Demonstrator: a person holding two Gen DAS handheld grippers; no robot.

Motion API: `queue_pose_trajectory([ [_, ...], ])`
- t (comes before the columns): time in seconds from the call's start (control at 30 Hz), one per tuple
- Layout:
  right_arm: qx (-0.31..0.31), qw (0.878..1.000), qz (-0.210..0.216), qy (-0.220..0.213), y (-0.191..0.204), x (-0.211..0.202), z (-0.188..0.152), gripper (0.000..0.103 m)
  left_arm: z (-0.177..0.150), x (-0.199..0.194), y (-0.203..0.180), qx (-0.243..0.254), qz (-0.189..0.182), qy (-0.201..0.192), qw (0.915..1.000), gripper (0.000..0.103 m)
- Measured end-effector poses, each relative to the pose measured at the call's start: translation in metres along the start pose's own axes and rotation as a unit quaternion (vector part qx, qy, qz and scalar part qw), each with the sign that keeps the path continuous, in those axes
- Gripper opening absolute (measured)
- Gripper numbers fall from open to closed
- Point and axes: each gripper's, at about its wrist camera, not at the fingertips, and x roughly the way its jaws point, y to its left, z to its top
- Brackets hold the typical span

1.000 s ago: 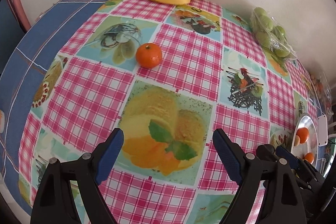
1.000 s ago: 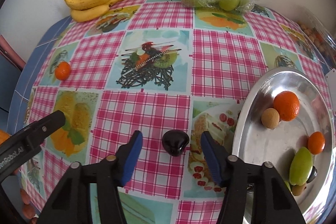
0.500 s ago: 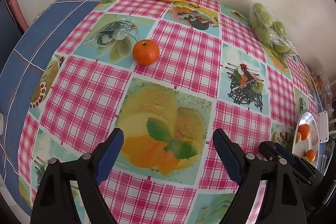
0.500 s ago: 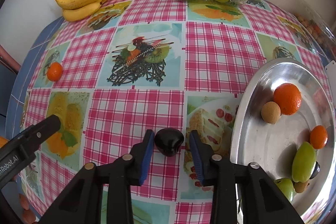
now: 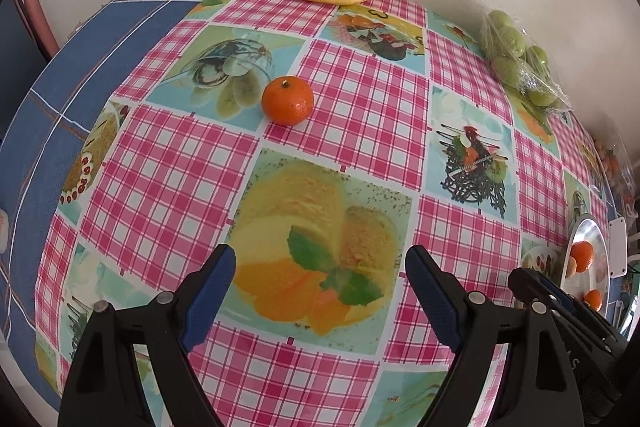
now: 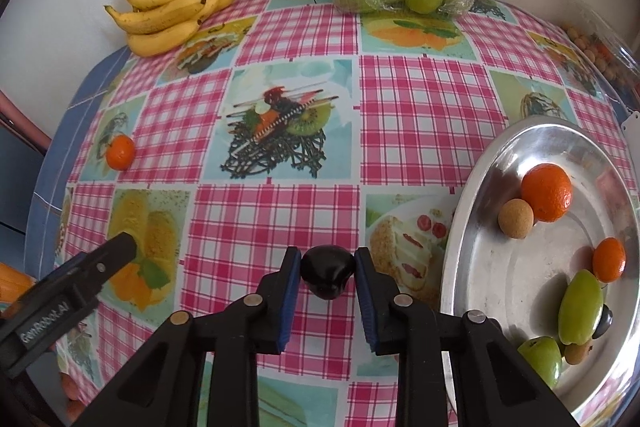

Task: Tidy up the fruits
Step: 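Close the left tool around the mandarin orange and lift it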

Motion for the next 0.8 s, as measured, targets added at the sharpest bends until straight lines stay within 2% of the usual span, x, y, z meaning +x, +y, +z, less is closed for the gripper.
queue_pose_trajectory([
  [0.07, 0.0, 1.0, 0.004, -0.003, 0.002, -0.004, 0.001, 0.029, 0.001, 0.0, 0.0, 0.0, 0.001, -0.005, 1.0, 0.091],
  [0.1, -0.001, 1.0, 0.006, -0.005, 0.004, -0.006, 0.002, 0.029, 0.001, 0.0, 0.0, 0.0, -0.003, -0.012, 0.9999, 0.099],
  [0.13, -0.001, 1.0, 0.009, -0.008, 0.006, -0.008, 0.002, 0.029, 0.001, 0.0, 0.001, -0.001, -0.007, -0.015, 0.9999, 0.101],
  [0.3, -0.007, 1.0, 0.017, -0.015, 0.013, -0.014, 0.007, 0.029, 0.007, -0.003, 0.006, -0.004, -0.023, -0.018, 0.9996, 0.101],
  [0.43, -0.005, 1.0, 0.022, -0.017, 0.015, -0.016, 0.012, 0.029, 0.016, -0.003, 0.009, -0.003, -0.016, -0.018, 0.9997, 0.101],
  [0.57, -0.009, 0.999, 0.025, -0.026, 0.018, -0.02, 0.021, 0.029, 0.033, -0.001, 0.021, -0.021, -0.035, -0.011, 0.9991, 0.101],
  [0.7, -0.009, 0.999, 0.034, -0.031, 0.021, -0.021, 0.03, 0.029, 0.052, 0.003, 0.028, -0.013, -0.025, -0.005, 0.9996, 0.101],
  [0.8, -0.007, 0.999, 0.04, -0.033, 0.021, -0.019, 0.036, 0.029, 0.066, 0.005, 0.034, -0.01, -0.035, -0.003, 0.9993, 0.098],
])
